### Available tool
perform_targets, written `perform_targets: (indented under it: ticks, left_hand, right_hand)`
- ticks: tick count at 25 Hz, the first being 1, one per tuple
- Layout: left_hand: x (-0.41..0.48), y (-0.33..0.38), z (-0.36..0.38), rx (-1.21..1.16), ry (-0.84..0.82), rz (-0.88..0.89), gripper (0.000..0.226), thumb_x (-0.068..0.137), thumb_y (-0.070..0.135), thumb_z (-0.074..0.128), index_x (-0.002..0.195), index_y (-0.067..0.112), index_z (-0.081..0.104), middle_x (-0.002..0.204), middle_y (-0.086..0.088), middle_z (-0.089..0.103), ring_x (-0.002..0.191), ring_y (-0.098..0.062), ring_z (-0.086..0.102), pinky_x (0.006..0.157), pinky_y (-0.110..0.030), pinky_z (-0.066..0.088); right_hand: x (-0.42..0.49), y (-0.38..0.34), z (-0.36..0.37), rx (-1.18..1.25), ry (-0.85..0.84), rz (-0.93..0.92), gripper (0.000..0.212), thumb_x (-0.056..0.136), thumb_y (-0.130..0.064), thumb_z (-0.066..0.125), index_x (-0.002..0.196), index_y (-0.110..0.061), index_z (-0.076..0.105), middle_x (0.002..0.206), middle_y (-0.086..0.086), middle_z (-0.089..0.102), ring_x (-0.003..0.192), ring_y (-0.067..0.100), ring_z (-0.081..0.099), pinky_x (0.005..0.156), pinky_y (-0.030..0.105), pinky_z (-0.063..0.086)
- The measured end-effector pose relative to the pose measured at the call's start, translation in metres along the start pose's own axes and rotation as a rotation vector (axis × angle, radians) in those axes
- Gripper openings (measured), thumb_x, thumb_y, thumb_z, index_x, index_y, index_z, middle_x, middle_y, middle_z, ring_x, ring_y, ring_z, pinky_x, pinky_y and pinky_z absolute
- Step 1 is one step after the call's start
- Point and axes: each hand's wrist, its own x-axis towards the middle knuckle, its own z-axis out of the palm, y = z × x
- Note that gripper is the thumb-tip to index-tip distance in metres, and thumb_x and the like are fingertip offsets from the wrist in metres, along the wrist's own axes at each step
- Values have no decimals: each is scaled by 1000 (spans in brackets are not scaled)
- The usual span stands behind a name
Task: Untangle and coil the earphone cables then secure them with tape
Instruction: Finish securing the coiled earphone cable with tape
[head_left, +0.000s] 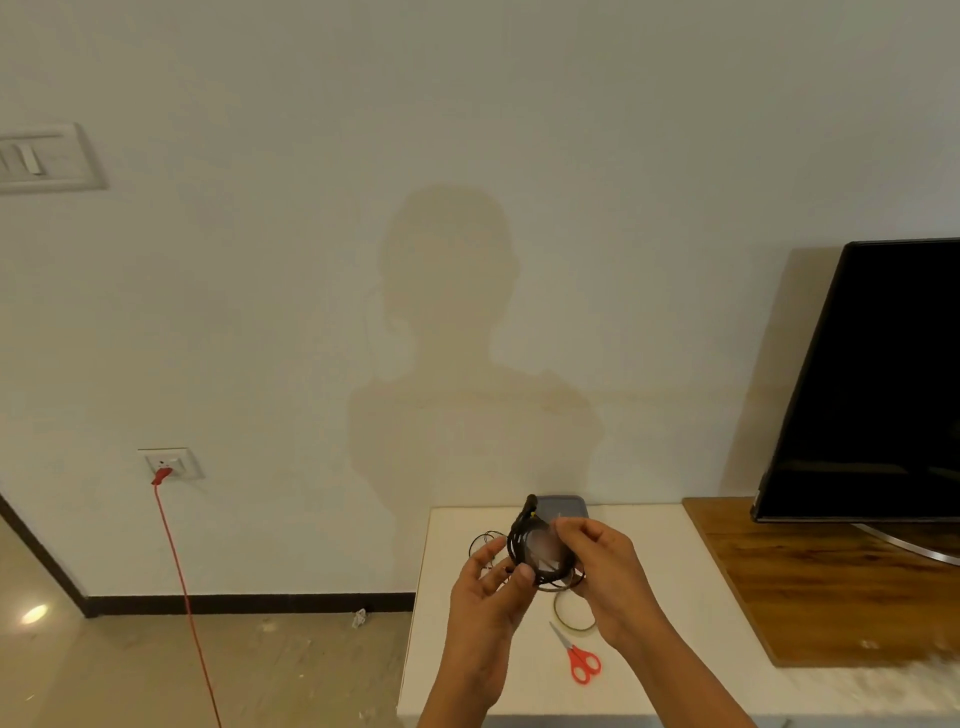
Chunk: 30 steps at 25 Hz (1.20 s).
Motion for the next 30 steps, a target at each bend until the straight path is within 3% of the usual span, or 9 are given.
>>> perform_targets:
  ticks: [3, 5, 8, 12, 17, 24, 27, 30]
  left_hand:
    - [-5, -5, 12, -179, 28, -112, 27, 95, 6, 52, 120, -3, 57, 105, -24, 70, 95, -31, 71, 73, -31, 60]
    - [-4, -2, 19, -199, 35, -134, 36, 100, 24, 45, 117, -2, 61, 107, -22, 70, 98, -31, 69, 75, -33, 60]
    - [-1, -1, 26, -44, 28, -58, 36, 100, 29, 43, 116, 4, 63, 108, -16, 72, 104, -27, 68, 82, -32, 57]
    - [4, -8, 27, 121, 29, -7, 29, 104, 21, 36, 123, 13, 57, 117, -14, 66, 112, -26, 62, 92, -35, 53]
    - [10, -15, 26, 294, 87, 50, 29, 104, 28, 31, 121, 26, 54, 122, -3, 62, 117, -23, 57, 104, -43, 45]
    - [19, -17, 22, 492, 134, 60, 28, 104, 29, 28, 120, 28, 51, 121, -2, 57, 115, -25, 54, 93, -35, 45]
    - [22, -20, 17, 540, 129, 90, 24, 104, 28, 29, 108, 34, 52, 117, -2, 59, 111, -23, 56, 88, -33, 50]
    - [24, -19, 13, 570, 137, 113, 24, 105, 25, 29, 105, 32, 52, 107, 5, 59, 101, -15, 57, 69, -18, 47]
  right_hand:
    - [1, 5, -2, -63, 3, -116, 12, 91, -13, 59, 90, -7, 69, 84, 10, 75, 72, 13, 68, 76, 32, 53]
    - [2, 9, -3, -134, -2, -146, 11, 90, -13, 61, 90, -9, 71, 82, 7, 75, 79, 17, 70, 76, 28, 53]
    - [1, 11, -3, -142, -6, -124, 12, 89, -13, 62, 87, -11, 73, 82, 9, 75, 83, 23, 71, 78, 31, 56]
    - [4, 14, -3, -164, 17, -8, 17, 86, -16, 63, 74, -10, 74, 77, 18, 71, 70, 22, 62, 68, 29, 51]
    - [10, 19, -2, -200, 29, 168, 17, 85, -14, 59, 79, -4, 72, 77, 15, 73, 65, 17, 61, 58, 22, 49]
    - [27, 34, 0, -253, 31, 366, 19, 83, -16, 60, 90, 0, 68, 86, 18, 72, 72, 20, 62, 61, 25, 52]
    - [29, 40, -1, -271, -5, 288, 12, 88, -16, 57, 96, -9, 63, 85, 12, 74, 71, 17, 65, 62, 24, 51]
    - [27, 40, 1, -350, -84, 214, 22, 96, -24, 50, 95, -12, 68, 82, 6, 75, 70, 13, 67, 63, 22, 49]
